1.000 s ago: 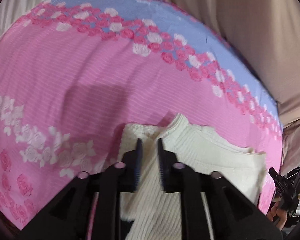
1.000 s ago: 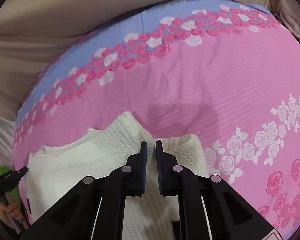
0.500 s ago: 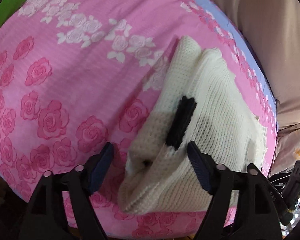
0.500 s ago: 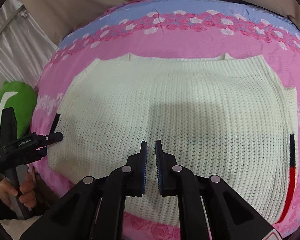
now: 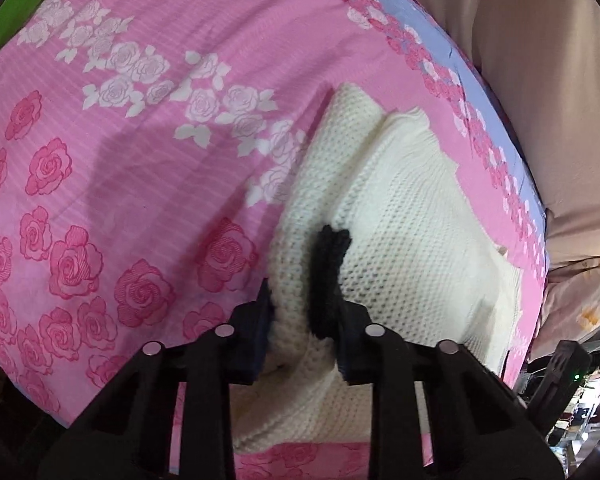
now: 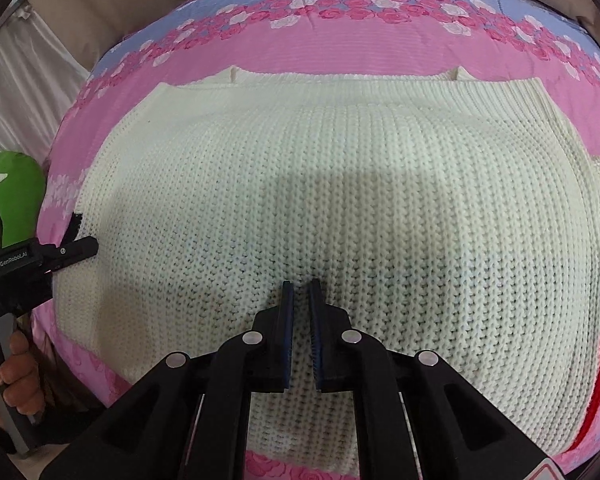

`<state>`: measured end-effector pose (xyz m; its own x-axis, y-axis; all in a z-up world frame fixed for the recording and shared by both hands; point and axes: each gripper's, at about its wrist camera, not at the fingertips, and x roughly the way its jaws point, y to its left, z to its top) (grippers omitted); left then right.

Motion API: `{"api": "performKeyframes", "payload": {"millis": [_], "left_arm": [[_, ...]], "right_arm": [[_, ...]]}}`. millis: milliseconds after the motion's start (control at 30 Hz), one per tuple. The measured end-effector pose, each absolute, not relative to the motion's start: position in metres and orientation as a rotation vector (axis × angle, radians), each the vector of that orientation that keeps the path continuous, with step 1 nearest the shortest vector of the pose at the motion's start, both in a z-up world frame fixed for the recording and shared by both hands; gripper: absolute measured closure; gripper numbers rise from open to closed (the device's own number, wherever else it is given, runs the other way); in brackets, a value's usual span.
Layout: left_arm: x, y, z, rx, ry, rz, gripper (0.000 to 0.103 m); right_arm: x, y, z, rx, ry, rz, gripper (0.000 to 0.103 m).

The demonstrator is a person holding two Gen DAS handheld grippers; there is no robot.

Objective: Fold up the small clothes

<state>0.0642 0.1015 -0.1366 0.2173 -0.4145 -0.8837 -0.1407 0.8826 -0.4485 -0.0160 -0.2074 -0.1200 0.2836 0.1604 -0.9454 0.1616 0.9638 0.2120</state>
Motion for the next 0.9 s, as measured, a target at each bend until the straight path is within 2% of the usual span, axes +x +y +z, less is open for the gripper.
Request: {"api": "performKeyframes", "payload": {"millis": [133,233,333,500,567,633,700,767,833,900], "left_arm": [[0.060,0.060,-0.082,-0.406,1.258,-0.343,0.081],[0.050,0.004,-0.033,-0.325,1.176,-0.519,0.082],[0.034,-0.062,-0.005,-0.236,1.124,-0.684,0.082],[0.003,-0.168,-0.024,-0.041,1.118,-0.807,0.080],[-0.010,-0.202,-0.048,0.058,1.153,-0.823,0.074],[-0.025,-0.221,-0.070,0.117,1.182,-0.826,0.072],[-0.037,-0.215,-0.072,0.102,1.159,-0.808,0.065],[-0.050,-0.194,-0.058,0.078,1.057,-0.785,0.033],[-0.059,-0.169,-0.043,0.065,0.958,-0.723,0.019],[-0.062,-0.143,-0.038,0.050,0.917,-0.675,0.015]], "right_arm": [[-0.020,-0.216,-0.120,0.333,1.278,0.014,0.098],[-0.023,-0.226,-0.119,0.406,1.262,0.035,0.098],[-0.037,-0.257,-0.105,0.555,1.198,0.048,0.096],[-0.103,-0.355,-0.065,0.732,1.018,-0.083,0.088],[-0.130,-0.389,-0.061,0.748,1.004,-0.162,0.087],[-0.154,-0.417,-0.063,0.767,1.009,-0.220,0.087],[-0.172,-0.436,-0.062,0.782,1.004,-0.250,0.087],[-0.179,-0.445,-0.059,0.780,0.997,-0.243,0.084],[-0.174,-0.446,-0.056,0.774,0.998,-0.210,0.074],[-0.153,-0.438,-0.052,0.754,1.011,-0.144,0.064]]}}
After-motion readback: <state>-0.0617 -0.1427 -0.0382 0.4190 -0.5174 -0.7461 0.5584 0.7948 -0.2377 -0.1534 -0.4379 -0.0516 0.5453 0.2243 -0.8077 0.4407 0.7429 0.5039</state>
